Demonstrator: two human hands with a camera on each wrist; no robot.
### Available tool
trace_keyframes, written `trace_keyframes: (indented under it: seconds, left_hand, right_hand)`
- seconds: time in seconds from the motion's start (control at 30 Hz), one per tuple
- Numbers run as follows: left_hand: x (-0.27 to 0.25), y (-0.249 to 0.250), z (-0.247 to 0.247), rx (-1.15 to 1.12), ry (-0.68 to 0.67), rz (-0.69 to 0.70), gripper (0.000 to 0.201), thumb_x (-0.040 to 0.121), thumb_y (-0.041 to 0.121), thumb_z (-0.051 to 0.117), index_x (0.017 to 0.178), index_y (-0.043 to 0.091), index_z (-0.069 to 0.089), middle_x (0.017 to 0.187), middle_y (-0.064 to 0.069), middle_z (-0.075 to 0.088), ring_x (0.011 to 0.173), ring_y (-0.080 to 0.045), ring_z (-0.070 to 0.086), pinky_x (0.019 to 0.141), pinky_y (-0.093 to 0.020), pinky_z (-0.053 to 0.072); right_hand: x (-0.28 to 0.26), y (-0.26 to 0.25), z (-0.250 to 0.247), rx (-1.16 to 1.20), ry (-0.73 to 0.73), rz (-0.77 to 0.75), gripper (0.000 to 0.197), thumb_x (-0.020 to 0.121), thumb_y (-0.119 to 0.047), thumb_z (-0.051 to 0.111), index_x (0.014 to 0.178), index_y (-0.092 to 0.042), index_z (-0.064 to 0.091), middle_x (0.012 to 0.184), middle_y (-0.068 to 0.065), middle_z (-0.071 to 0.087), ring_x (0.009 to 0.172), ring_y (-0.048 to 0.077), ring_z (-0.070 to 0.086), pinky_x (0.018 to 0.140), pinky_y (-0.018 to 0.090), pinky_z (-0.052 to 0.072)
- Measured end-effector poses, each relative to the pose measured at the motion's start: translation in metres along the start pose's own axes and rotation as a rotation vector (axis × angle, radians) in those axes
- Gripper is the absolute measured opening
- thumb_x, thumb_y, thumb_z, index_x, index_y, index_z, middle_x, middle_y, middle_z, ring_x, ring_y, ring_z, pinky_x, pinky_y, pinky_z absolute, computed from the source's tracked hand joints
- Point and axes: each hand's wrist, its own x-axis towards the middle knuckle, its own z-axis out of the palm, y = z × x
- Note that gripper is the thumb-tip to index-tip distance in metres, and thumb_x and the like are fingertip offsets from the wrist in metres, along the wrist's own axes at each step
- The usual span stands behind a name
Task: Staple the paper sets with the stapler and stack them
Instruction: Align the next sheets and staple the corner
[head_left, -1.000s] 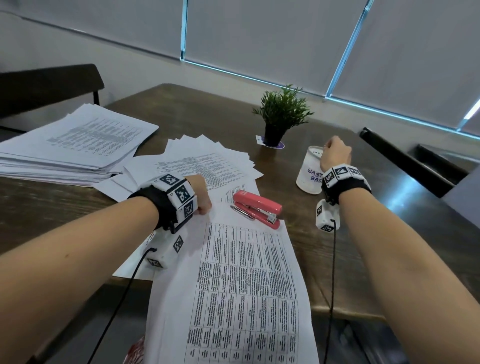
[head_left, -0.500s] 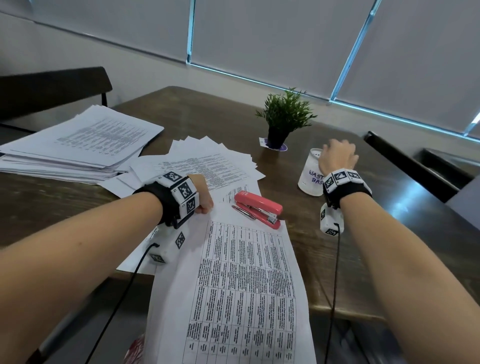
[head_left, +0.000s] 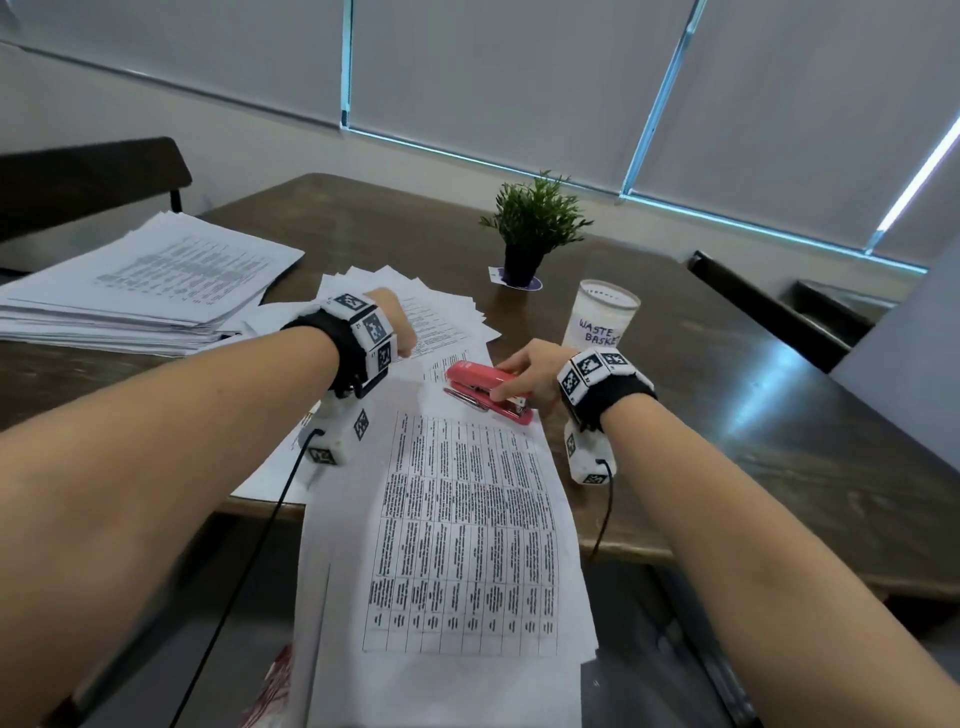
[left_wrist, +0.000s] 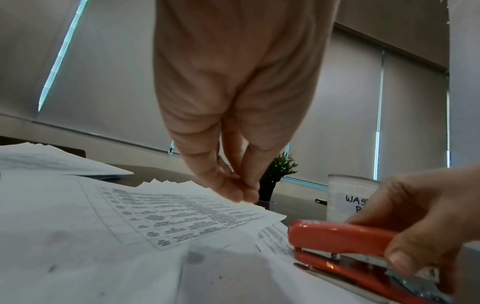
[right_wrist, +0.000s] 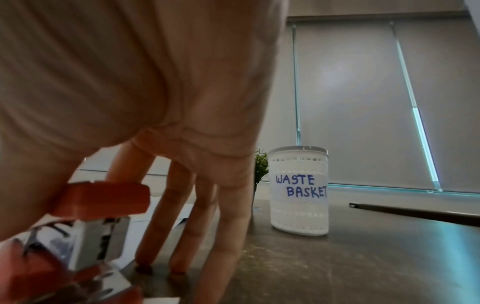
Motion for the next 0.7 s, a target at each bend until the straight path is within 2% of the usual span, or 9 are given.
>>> trace_keyframes:
  seconds: [0.07,0.13,0.2,0.27,0.37,0.43,0.53,0.63,0.7]
  left_hand:
    - [-0.006,0.005,-0.006,-0.096,0.046,0.016,0.018,0.083,0.011,0.066,0.098,0.004,0.074,0.097,-0.009,0.074,0.094,-0.026,0.070,0.089,-0.039,0.056]
    - [-0.012,0.009,-0.007,-0.195,0.084,0.057,0.010,0.080,0.008,0.068,0.079,0.015,0.075,0.077,0.002,0.074,0.083,-0.018,0.071,0.086,-0.036,0.058]
    - [-0.020,0.018,-0.008,-0.256,0.135,0.091,0.018,0.080,0.009,0.068,0.067,0.021,0.071,0.063,0.009,0.069,0.075,-0.012,0.070,0.083,-0.032,0.058]
    - [-0.024,0.026,-0.005,-0.307,0.171,0.163,0.019,0.081,0.011,0.068,0.068,0.024,0.070,0.066,0.008,0.069,0.078,-0.012,0.071,0.080,-0.029,0.058]
    - [-0.025,0.041,0.001,-0.358,0.213,0.266,0.016,0.081,0.013,0.072,0.072,0.026,0.072,0.071,0.007,0.071,0.075,-0.009,0.070,0.076,-0.025,0.058]
    - [-0.018,0.050,0.008,-0.363,0.217,0.298,0.013,0.082,0.014,0.072,0.077,0.026,0.074,0.075,0.005,0.072,0.073,-0.007,0.068,0.074,-0.023,0.056]
    - [0.000,0.062,0.026,-0.334,0.218,0.309,0.008,0.084,0.014,0.071,0.085,0.021,0.076,0.078,0.003,0.071,0.075,-0.007,0.065,0.073,-0.019,0.050]
    - [0.023,0.066,0.047,-0.298,0.184,0.286,0.008,0.083,0.014,0.071,0.083,0.021,0.075,0.077,0.002,0.069,0.077,-0.008,0.064,0.077,-0.019,0.048]
    - [0.036,0.074,0.051,-0.293,0.158,0.266,0.008,0.083,0.015,0.071,0.085,0.021,0.075,0.072,0.005,0.068,0.072,-0.004,0.063,0.076,-0.018,0.048]
  right_hand:
    - [-0.003,-0.004,0.002,-0.016,0.025,0.015,0.039,0.084,-0.037,0.073,0.122,-0.028,0.068,0.101,-0.006,0.071,0.078,0.009,0.059,0.061,0.020,0.041]
    - [-0.006,-0.007,0.005,-0.035,0.048,0.031,0.041,0.085,-0.038,0.072,0.124,-0.028,0.066,0.099,-0.006,0.069,0.074,0.008,0.057,0.058,0.020,0.040]
    - [-0.010,-0.010,0.007,-0.048,0.067,0.047,0.041,0.085,-0.039,0.071,0.125,-0.030,0.066,0.098,-0.007,0.068,0.074,0.008,0.056,0.060,0.021,0.040]
    - [-0.012,-0.012,0.008,-0.045,0.080,0.062,0.041,0.085,-0.039,0.071,0.125,-0.031,0.066,0.095,-0.007,0.068,0.076,0.010,0.058,0.063,0.022,0.042]
    - [-0.011,-0.014,0.008,-0.026,0.097,0.073,0.037,0.083,-0.037,0.073,0.119,-0.031,0.069,0.084,-0.008,0.068,0.071,0.010,0.058,0.058,0.020,0.042]
    - [-0.008,-0.011,0.006,0.009,0.089,0.077,0.033,0.081,-0.036,0.075,0.113,-0.032,0.072,0.081,-0.007,0.069,0.069,0.010,0.057,0.057,0.020,0.042]
    - [0.002,0.000,0.002,0.101,0.026,0.043,0.027,0.076,-0.036,0.079,0.103,-0.032,0.077,0.083,-0.003,0.073,0.072,0.012,0.060,0.063,0.022,0.049]
    - [0.008,0.010,-0.002,0.170,-0.033,0.007,0.025,0.079,-0.033,0.079,0.103,-0.028,0.077,0.064,-0.011,0.068,0.052,0.000,0.055,0.048,0.014,0.044]
    - [0.012,0.015,-0.003,0.191,-0.062,-0.001,0.027,0.081,-0.030,0.077,0.108,-0.026,0.075,0.054,-0.015,0.063,0.041,-0.003,0.052,0.040,0.009,0.038]
